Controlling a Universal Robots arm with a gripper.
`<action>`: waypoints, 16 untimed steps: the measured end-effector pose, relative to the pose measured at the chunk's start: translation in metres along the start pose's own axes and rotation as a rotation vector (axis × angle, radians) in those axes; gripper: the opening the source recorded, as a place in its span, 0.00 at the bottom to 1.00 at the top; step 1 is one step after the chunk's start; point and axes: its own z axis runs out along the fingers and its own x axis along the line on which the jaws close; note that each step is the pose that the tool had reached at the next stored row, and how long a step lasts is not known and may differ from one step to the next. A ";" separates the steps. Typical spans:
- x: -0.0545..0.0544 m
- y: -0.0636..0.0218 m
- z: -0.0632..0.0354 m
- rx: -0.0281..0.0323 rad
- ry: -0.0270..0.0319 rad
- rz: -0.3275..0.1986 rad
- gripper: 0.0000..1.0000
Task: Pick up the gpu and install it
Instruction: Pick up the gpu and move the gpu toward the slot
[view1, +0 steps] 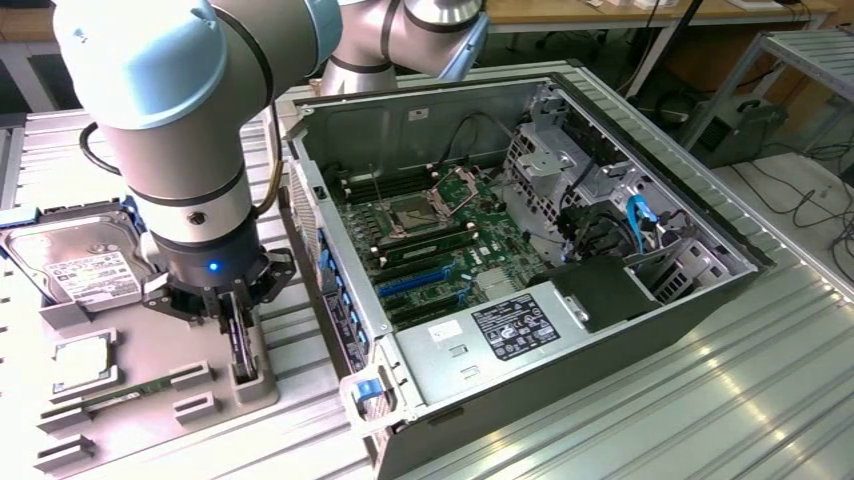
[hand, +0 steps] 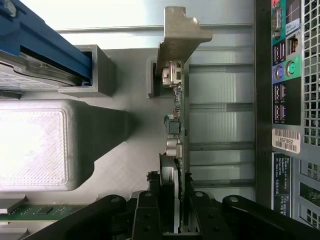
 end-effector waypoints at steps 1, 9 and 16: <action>0.000 0.0000 0.0000 0.0000 0.0000 0.000 0.27; 0.000 0.0000 -0.0008 -0.0003 0.0001 0.000 0.27; 0.000 0.0005 -0.0151 -0.0005 0.0000 0.000 0.27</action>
